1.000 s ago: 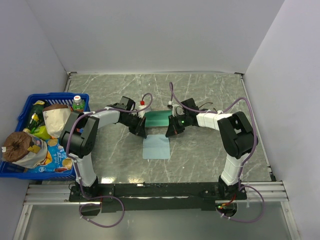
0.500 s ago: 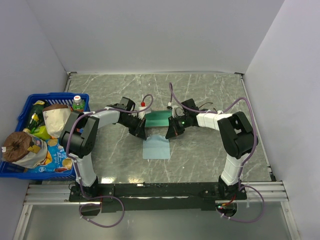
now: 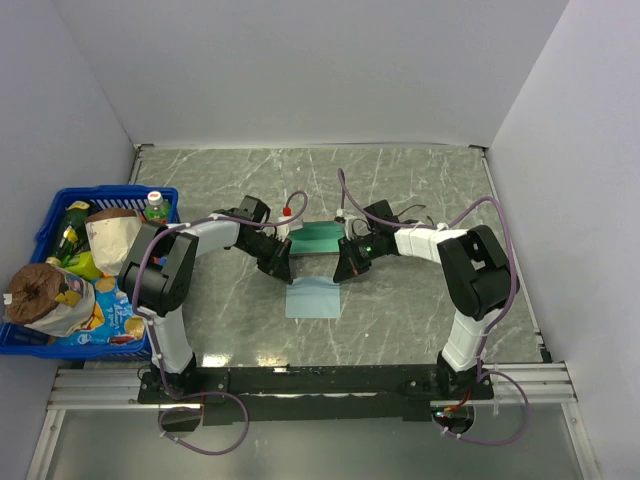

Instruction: Organize the sunglasses

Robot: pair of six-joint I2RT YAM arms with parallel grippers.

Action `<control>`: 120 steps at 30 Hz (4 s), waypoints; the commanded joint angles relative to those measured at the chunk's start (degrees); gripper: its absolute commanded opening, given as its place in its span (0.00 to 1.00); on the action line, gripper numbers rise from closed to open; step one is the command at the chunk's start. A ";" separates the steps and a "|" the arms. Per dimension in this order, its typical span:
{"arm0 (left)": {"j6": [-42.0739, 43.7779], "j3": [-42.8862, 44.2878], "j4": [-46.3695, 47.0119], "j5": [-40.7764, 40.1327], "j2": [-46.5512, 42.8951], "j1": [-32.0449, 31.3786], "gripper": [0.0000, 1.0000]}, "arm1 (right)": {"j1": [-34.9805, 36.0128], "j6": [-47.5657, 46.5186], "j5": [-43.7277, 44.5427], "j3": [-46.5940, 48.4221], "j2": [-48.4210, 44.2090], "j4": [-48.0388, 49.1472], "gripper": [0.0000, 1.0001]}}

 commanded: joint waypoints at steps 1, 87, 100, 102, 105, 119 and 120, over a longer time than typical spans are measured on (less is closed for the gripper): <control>2.11 0.32 -1.15 3.33 -2.35 0.09 0.07 | -0.21 -1.43 -1.36 -1.03 -3.57 -0.11 0.00; 4.22 -4.16 -5.64 5.35 -5.42 -4.22 0.08 | 6.55 -0.90 -1.71 -7.01 -9.19 -1.07 0.00; 4.39 -4.42 -5.72 5.70 -5.25 -4.48 0.08 | 7.52 -2.04 -1.36 -6.92 -8.67 -1.78 0.00; 4.48 -4.51 -5.72 5.62 -5.25 -4.48 0.08 | 7.52 -2.13 -1.18 -6.92 -8.75 -1.78 0.00; 4.57 -4.60 -5.81 5.70 -5.16 -4.57 0.08 | 7.52 -2.13 -1.09 -6.92 -8.84 -1.69 0.00; 4.92 -4.60 -6.07 5.70 -4.54 -4.83 0.09 | 7.26 -2.04 -0.66 -6.66 -8.84 -2.04 0.00; 5.01 -4.69 -6.07 5.79 -4.46 -4.92 0.09 | 7.34 -2.04 -0.74 -6.65 -8.76 -2.04 0.00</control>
